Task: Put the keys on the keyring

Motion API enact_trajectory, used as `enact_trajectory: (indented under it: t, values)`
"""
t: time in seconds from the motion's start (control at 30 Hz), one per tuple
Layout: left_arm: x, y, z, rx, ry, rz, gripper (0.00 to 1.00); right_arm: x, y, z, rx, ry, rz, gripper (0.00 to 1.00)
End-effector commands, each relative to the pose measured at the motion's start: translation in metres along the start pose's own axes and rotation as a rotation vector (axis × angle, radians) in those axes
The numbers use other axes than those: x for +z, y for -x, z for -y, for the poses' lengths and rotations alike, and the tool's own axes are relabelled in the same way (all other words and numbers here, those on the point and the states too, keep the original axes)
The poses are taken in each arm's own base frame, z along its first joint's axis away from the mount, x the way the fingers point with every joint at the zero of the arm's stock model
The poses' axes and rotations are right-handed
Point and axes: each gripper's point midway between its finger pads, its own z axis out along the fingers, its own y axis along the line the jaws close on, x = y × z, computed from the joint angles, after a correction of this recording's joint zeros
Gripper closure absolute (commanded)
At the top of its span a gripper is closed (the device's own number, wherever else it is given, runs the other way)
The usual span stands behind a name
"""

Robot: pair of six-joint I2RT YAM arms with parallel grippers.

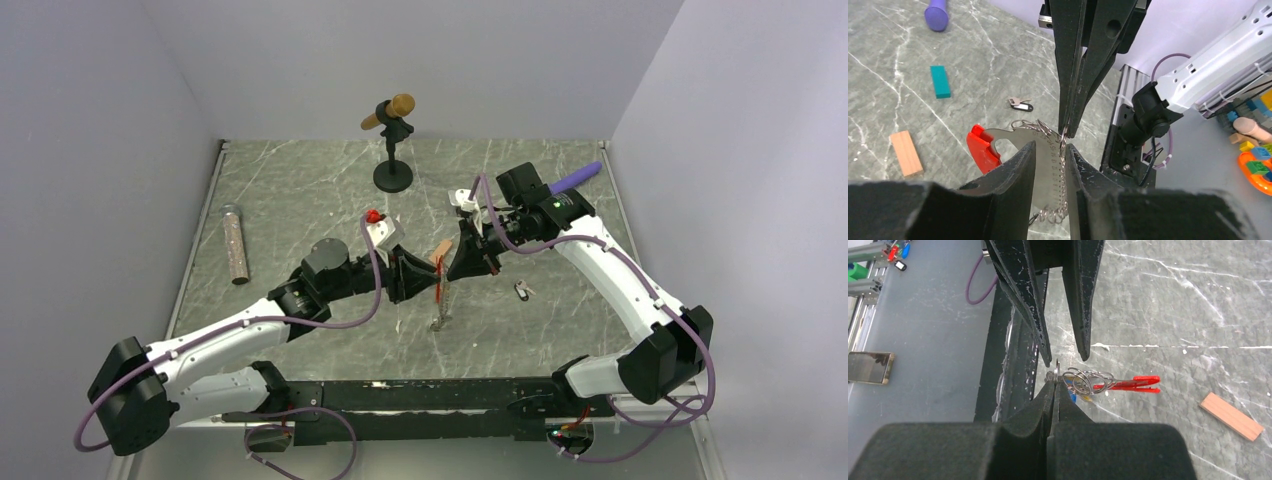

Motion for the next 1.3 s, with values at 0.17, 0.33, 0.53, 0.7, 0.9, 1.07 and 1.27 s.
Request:
enact_trajectory:
  t: [0.17, 0.33, 0.53, 0.7, 0.9, 1.07, 1.27]
  values:
    - [0.004, 0.026, 0.006, 0.119, -0.038, 0.057, 0.77, -0.006, 0.013, 0.001, -0.039, -0.061, 0.020, 1.00]
    - [0.007, 0.028, 0.013, 0.138, -0.088, 0.068, 0.77, -0.006, 0.013, 0.001, -0.040, -0.056, 0.020, 1.00]
    - [0.010, 0.029, 0.016, 0.140, -0.112, 0.074, 0.78, -0.005, 0.013, 0.000, -0.038, -0.043, 0.025, 1.00]
    - [0.012, 0.029, 0.016, 0.136, -0.118, 0.075, 0.85, -0.005, 0.012, -0.002, -0.040, -0.041, 0.026, 1.00]
    - [0.012, 0.029, 0.018, 0.141, -0.129, 0.071, 0.97, -0.005, 0.012, -0.002, -0.041, -0.038, 0.026, 1.00]
    - [0.012, 0.030, 0.021, 0.138, -0.146, 0.079, 0.92, -0.004, 0.012, -0.002, -0.038, -0.033, 0.028, 1.00]
    - [0.011, 0.028, 0.025, 0.138, -0.175, 0.082, 0.96, -0.004, 0.012, -0.002, -0.036, -0.032, 0.028, 1.00]
